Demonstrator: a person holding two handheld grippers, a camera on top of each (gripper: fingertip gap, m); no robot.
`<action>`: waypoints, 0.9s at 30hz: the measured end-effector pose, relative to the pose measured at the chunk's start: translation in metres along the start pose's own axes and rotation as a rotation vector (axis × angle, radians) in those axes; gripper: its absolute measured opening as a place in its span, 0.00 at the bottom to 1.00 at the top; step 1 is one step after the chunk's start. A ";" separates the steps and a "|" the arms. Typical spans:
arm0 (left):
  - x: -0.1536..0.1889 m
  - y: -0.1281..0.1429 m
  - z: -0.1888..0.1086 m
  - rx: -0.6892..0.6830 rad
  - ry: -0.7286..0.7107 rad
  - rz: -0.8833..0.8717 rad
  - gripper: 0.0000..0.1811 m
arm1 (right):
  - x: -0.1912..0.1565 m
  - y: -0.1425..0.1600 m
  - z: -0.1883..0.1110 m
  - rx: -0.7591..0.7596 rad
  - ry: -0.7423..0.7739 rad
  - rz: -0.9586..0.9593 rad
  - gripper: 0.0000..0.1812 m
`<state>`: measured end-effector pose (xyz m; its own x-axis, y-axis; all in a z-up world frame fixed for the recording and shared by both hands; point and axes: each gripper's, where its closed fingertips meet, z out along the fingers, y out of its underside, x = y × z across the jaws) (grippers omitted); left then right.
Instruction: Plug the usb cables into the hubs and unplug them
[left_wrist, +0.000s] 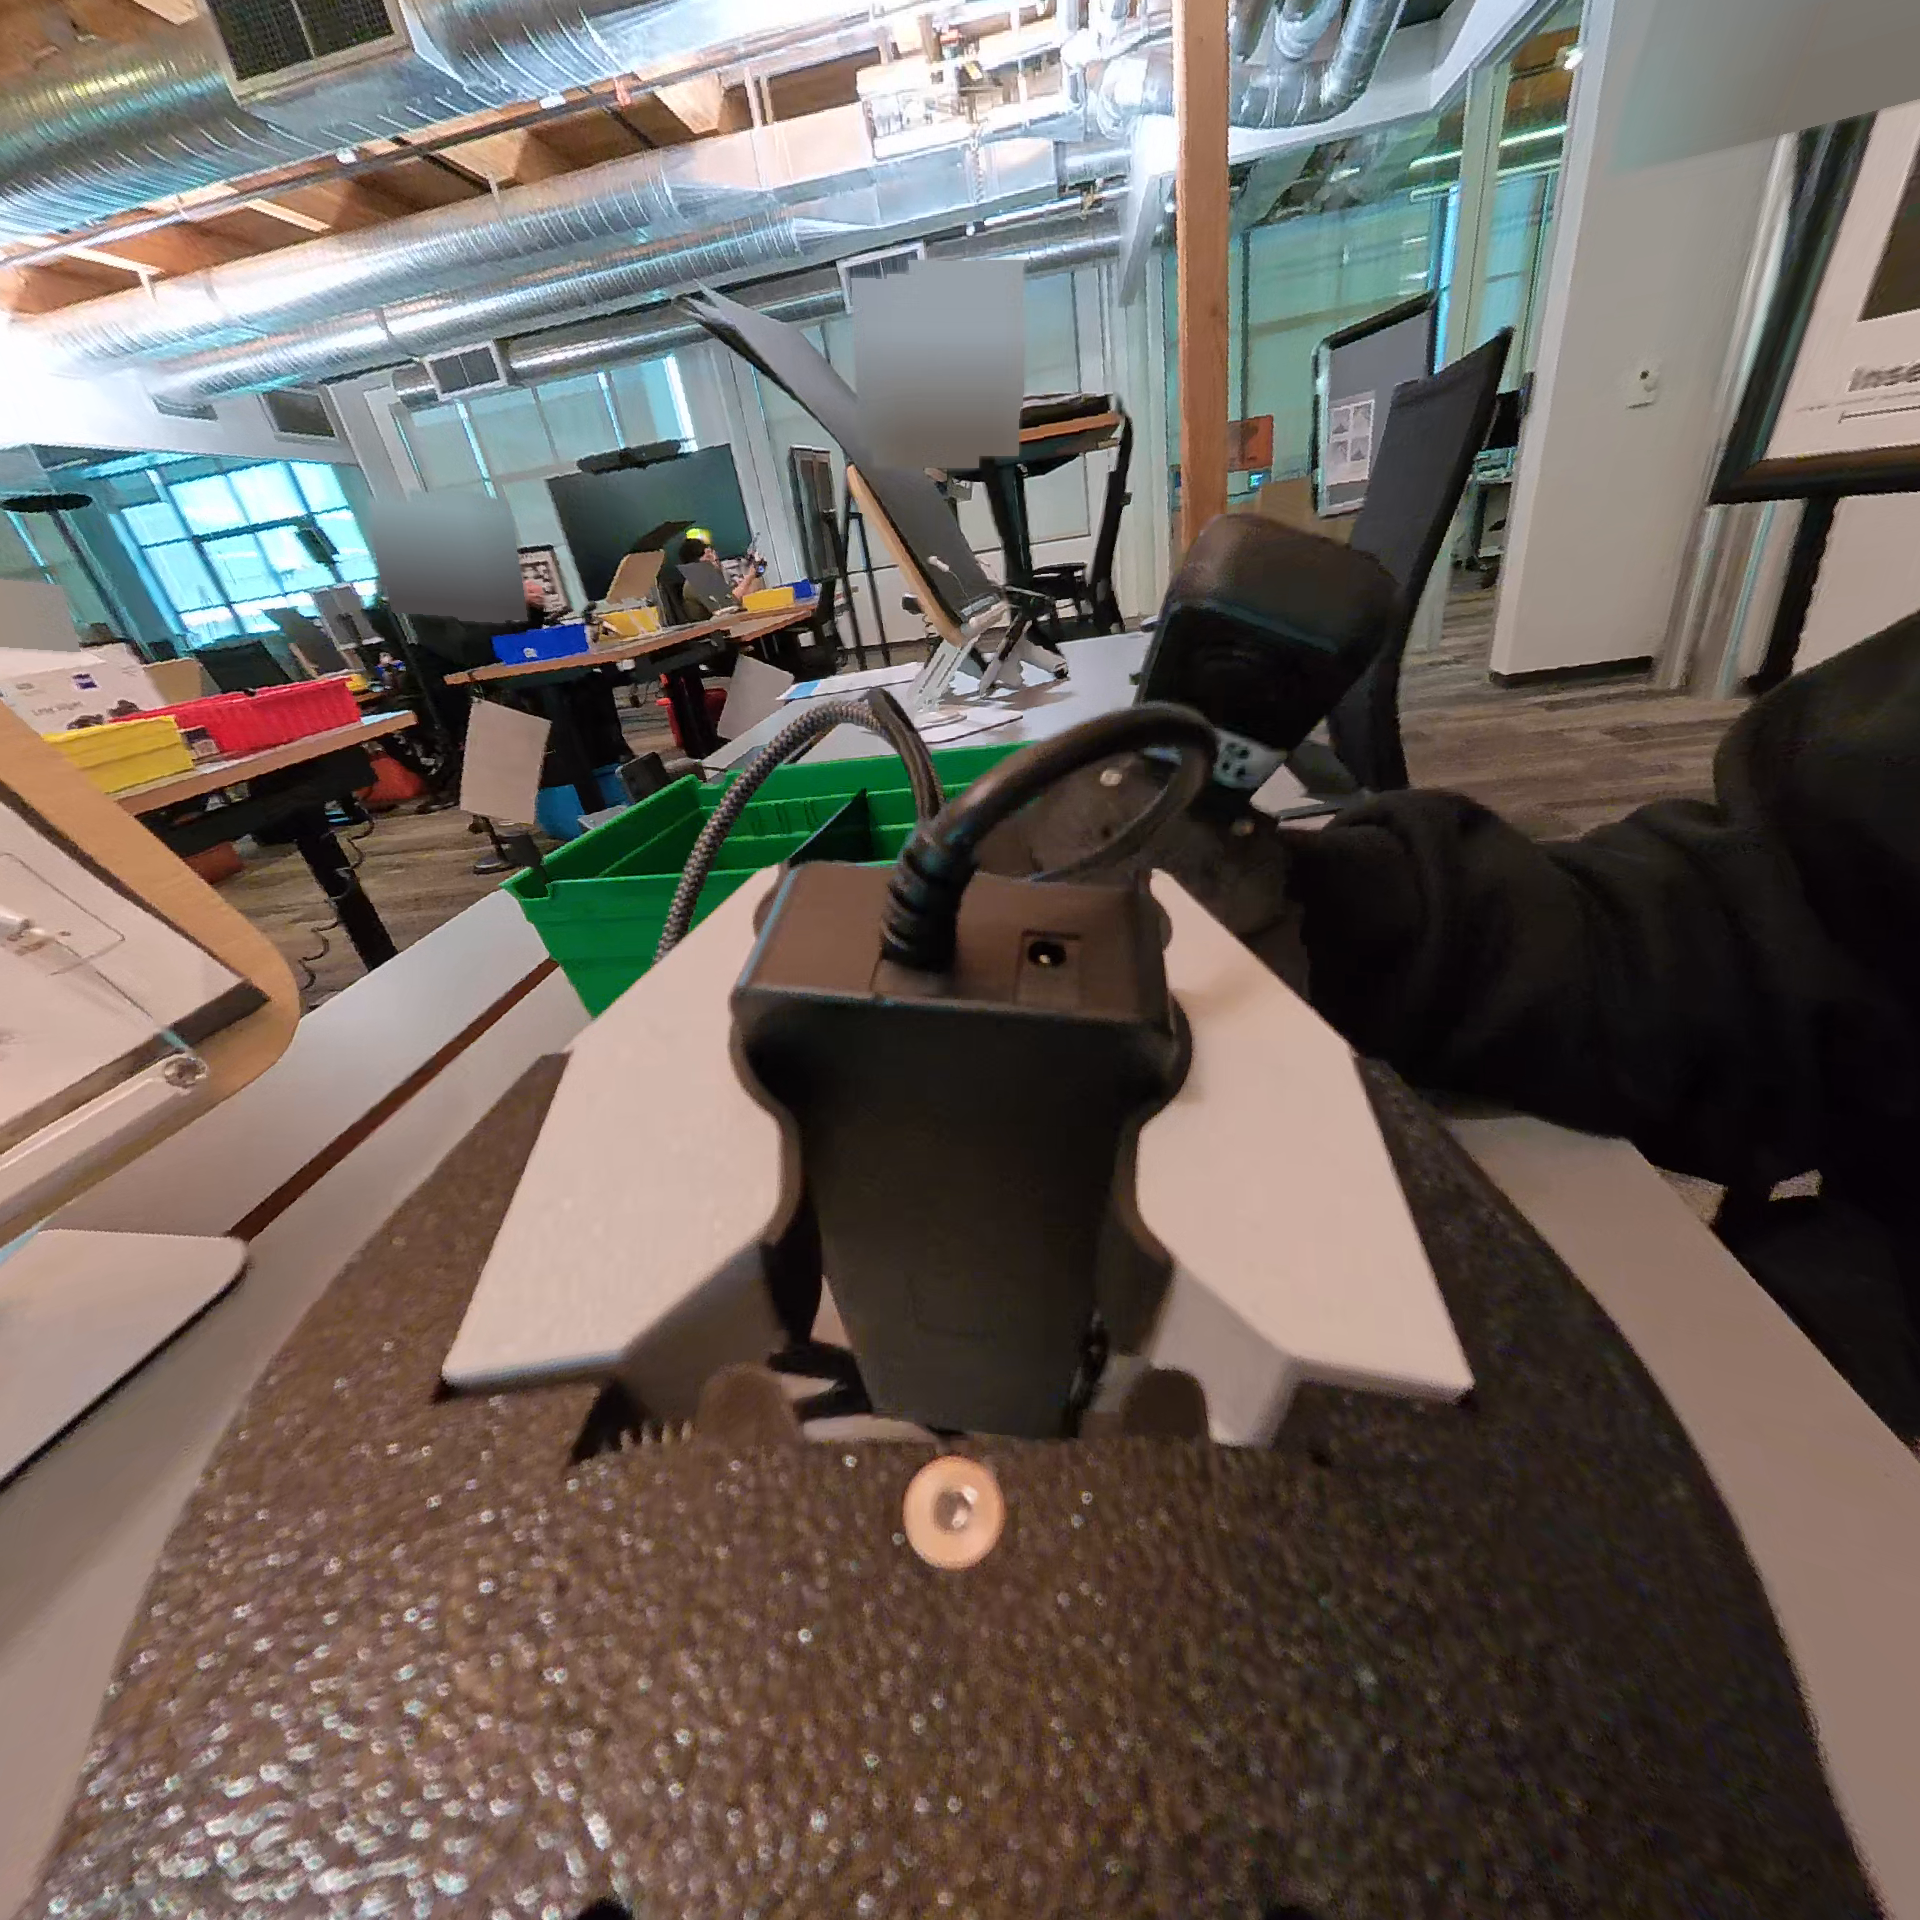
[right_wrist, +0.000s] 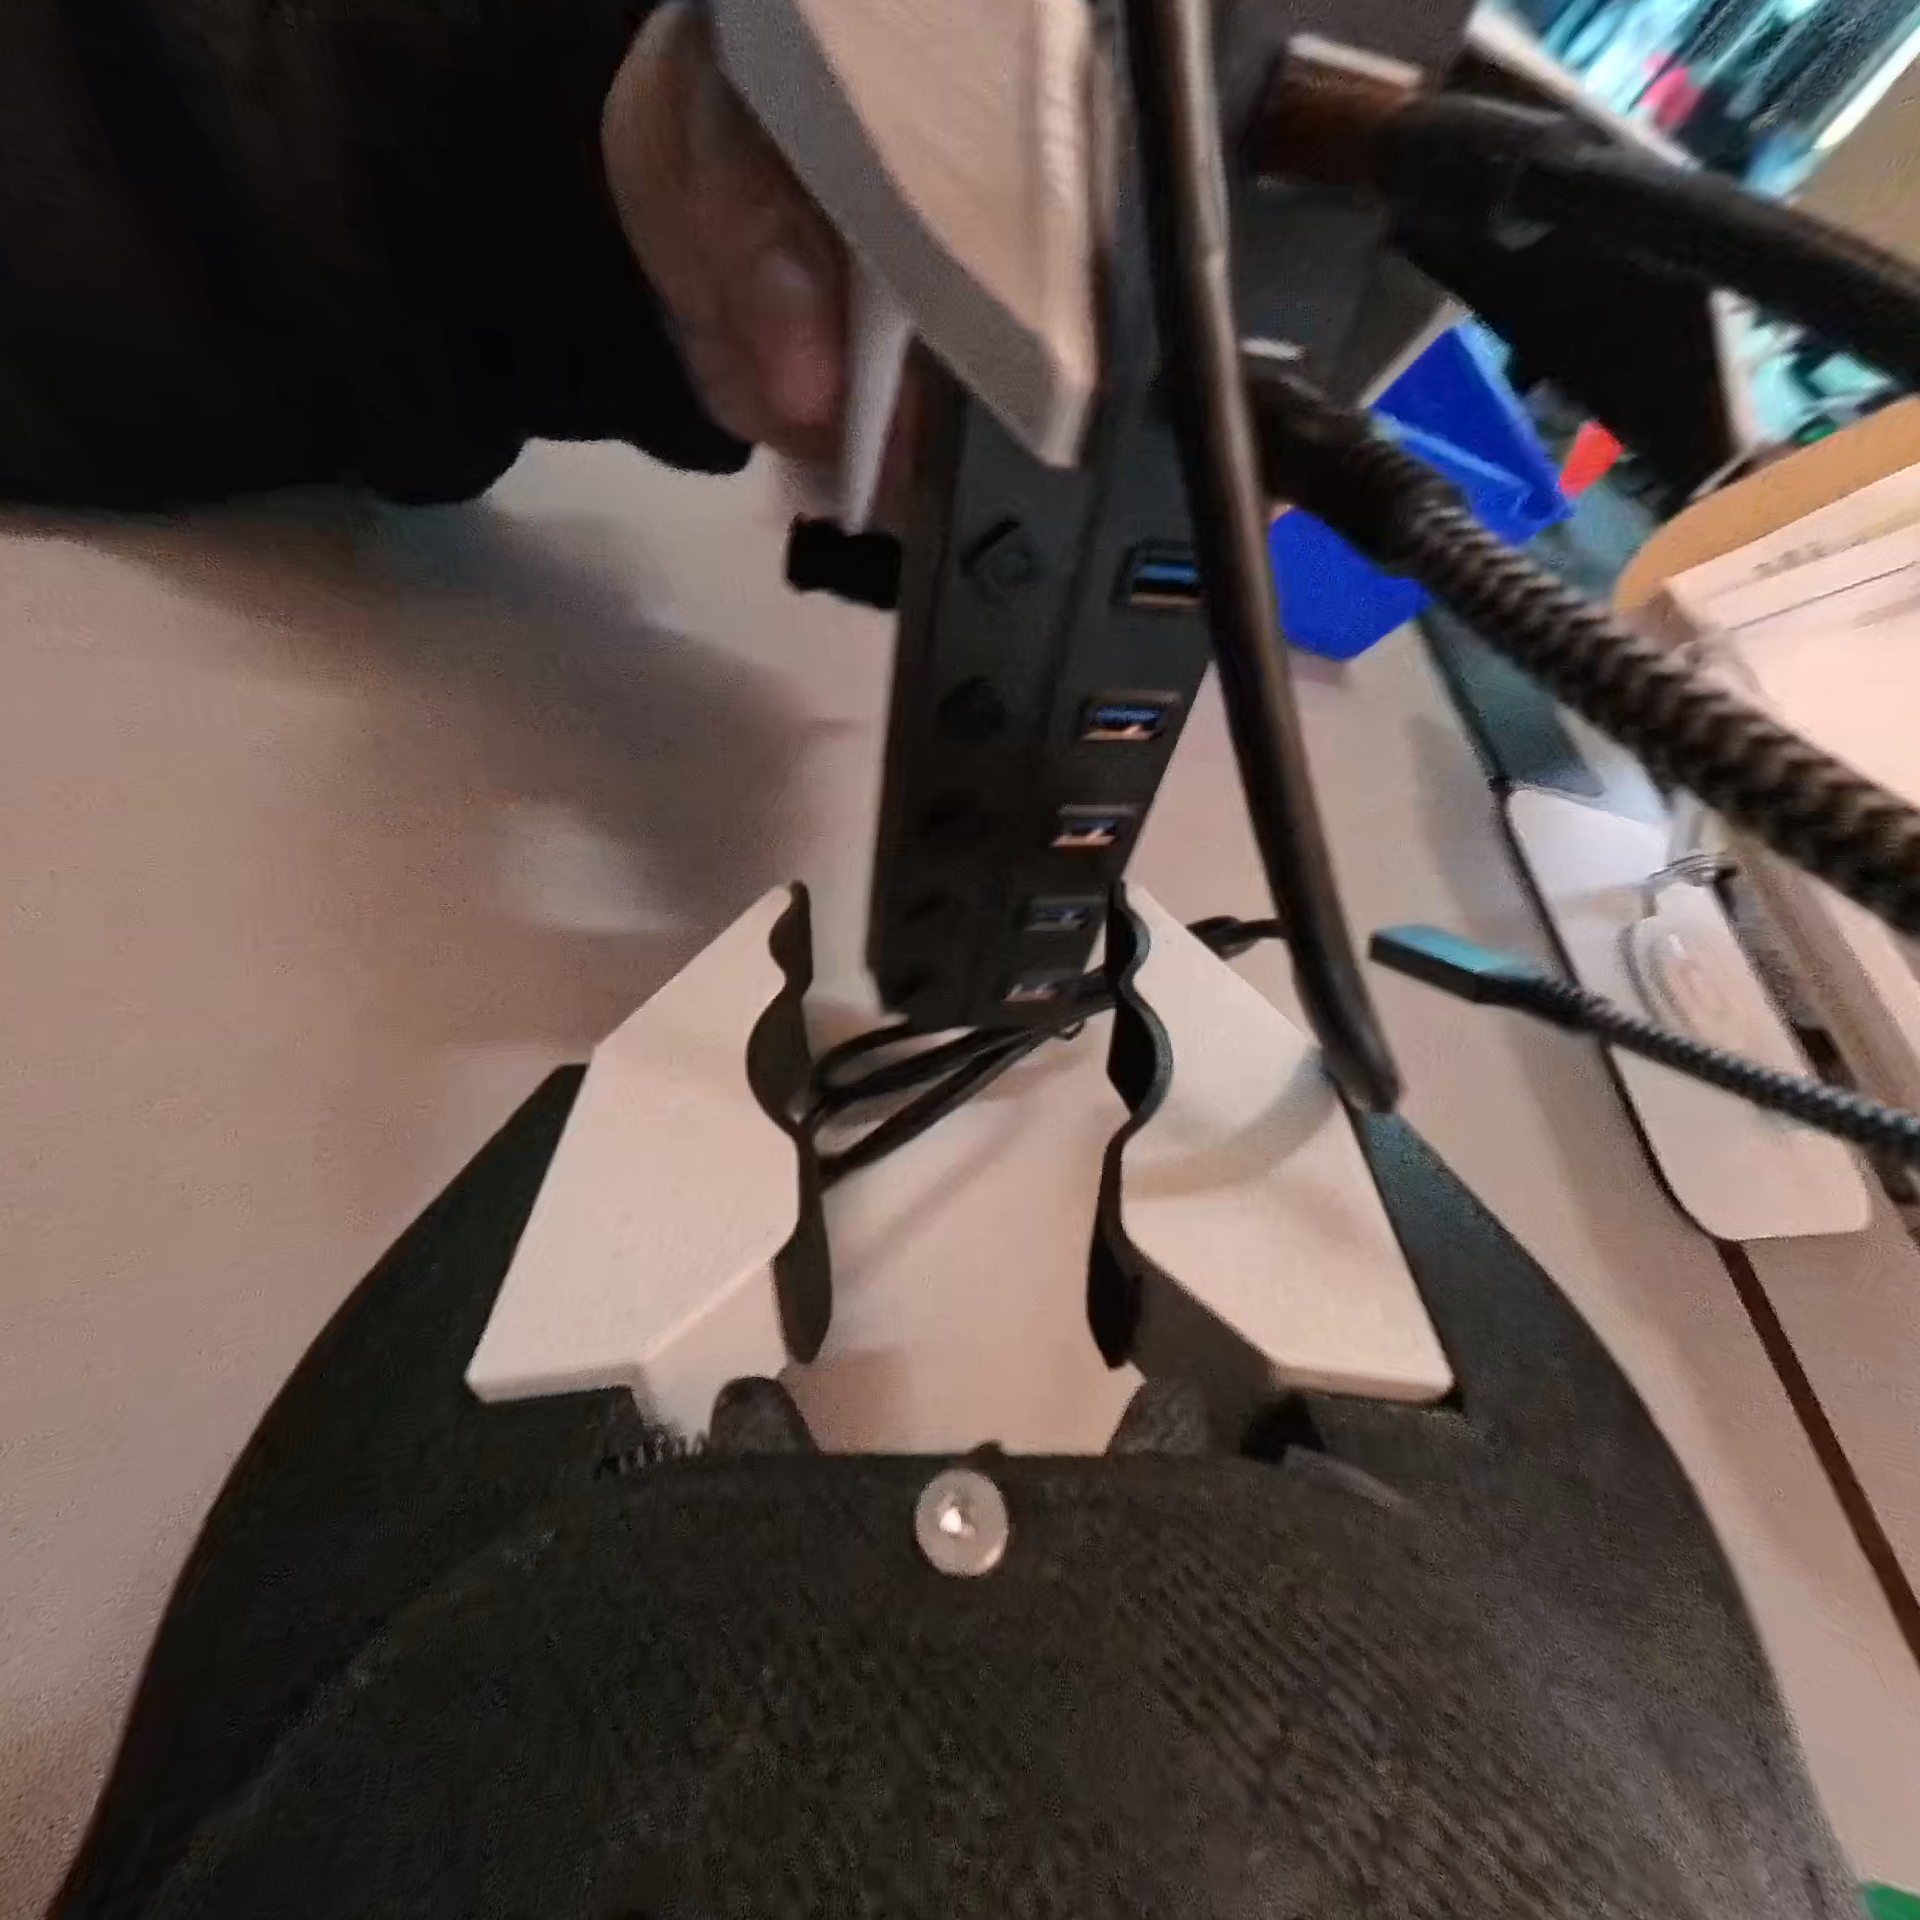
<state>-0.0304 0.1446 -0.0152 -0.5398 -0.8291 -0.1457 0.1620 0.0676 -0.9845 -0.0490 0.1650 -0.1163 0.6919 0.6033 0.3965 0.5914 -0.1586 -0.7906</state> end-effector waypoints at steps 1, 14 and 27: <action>-0.003 0.000 -0.001 -0.006 -0.025 0.013 0.34 | -0.008 0.002 -0.010 -0.049 -0.052 -0.010 0.32; 0.016 0.001 0.012 -0.063 0.027 0.070 0.34 | 0.040 -0.095 -0.114 0.277 0.301 0.068 0.23; 0.028 0.006 0.020 -0.102 0.070 0.100 0.34 | 0.024 -0.077 -0.073 0.191 0.137 0.151 0.09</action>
<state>-0.0280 0.1109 -0.0232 -0.5823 -0.7746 -0.2467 0.1352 0.2070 -0.9690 -0.0478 0.1343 -0.0114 0.8237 0.4708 0.3162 0.3971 -0.0807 -0.9142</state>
